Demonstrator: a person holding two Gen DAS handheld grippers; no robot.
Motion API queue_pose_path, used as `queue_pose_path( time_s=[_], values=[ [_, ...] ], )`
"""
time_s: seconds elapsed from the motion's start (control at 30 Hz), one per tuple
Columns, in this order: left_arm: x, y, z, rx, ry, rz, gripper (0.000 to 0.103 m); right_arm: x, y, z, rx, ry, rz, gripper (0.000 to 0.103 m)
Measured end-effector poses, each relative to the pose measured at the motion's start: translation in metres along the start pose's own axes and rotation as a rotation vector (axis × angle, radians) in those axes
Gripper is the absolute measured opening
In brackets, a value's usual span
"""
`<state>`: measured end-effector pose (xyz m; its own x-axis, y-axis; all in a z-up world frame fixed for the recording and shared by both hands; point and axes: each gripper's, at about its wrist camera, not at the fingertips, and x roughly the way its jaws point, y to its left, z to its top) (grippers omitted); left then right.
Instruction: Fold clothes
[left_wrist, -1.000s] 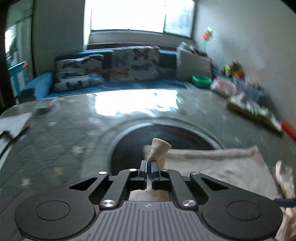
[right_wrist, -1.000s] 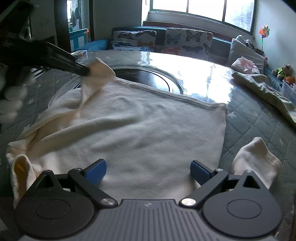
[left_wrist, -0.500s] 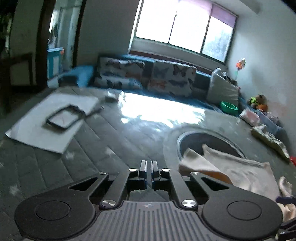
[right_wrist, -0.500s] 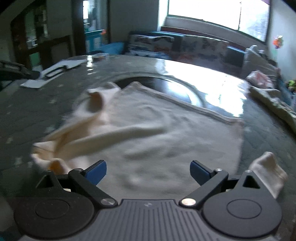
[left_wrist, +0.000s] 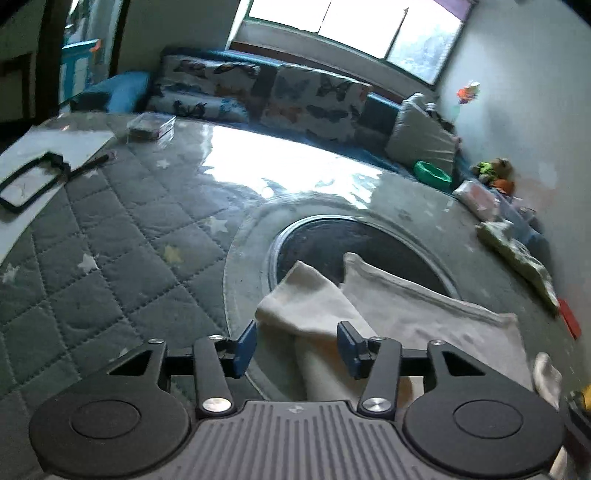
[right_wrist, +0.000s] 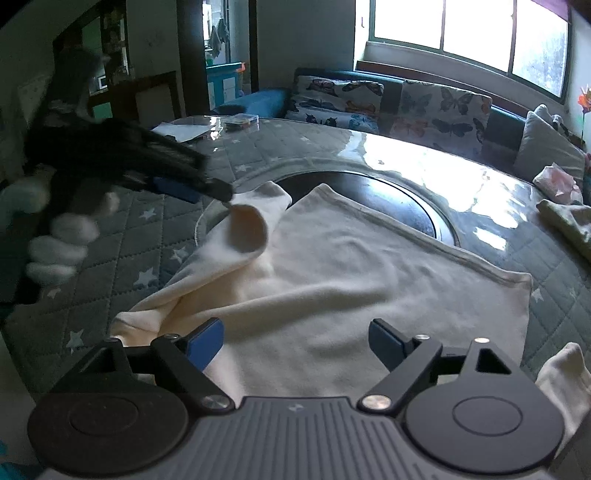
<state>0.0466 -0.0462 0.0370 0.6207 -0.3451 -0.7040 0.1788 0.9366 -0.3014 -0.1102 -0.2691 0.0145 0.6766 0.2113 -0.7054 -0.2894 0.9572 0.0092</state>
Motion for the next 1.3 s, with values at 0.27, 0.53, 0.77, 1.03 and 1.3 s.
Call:
queue_pose_path(
  time_s=[0.27, 0.53, 0.77, 1.03, 1.3],
  values=[
    [0.024, 0.002, 0.01, -0.045, 0.02, 0.027, 0.051, 0.002, -0.002, -0.005, -0.001, 0.0, 0.001, 0.088],
    [0.032, 0.006, 0.016, -0.078, 0.021, 0.051, 0.008, 0.001, -0.005, -0.005, 0.012, -0.009, -0.008, 0.088],
    [-0.022, 0.034, 0.017, -0.093, -0.104, 0.091, 0.006, -0.002, -0.007, -0.004, 0.025, -0.016, -0.024, 0.088],
    [-0.118, 0.091, -0.003, -0.084, -0.266, 0.214, 0.005, -0.009, 0.003, 0.002, -0.001, -0.04, -0.011, 0.088],
    [-0.144, 0.138, -0.032, -0.057, -0.259, 0.405, 0.003, -0.009, 0.011, -0.005, 0.0, -0.008, 0.053, 0.088]
  ],
)
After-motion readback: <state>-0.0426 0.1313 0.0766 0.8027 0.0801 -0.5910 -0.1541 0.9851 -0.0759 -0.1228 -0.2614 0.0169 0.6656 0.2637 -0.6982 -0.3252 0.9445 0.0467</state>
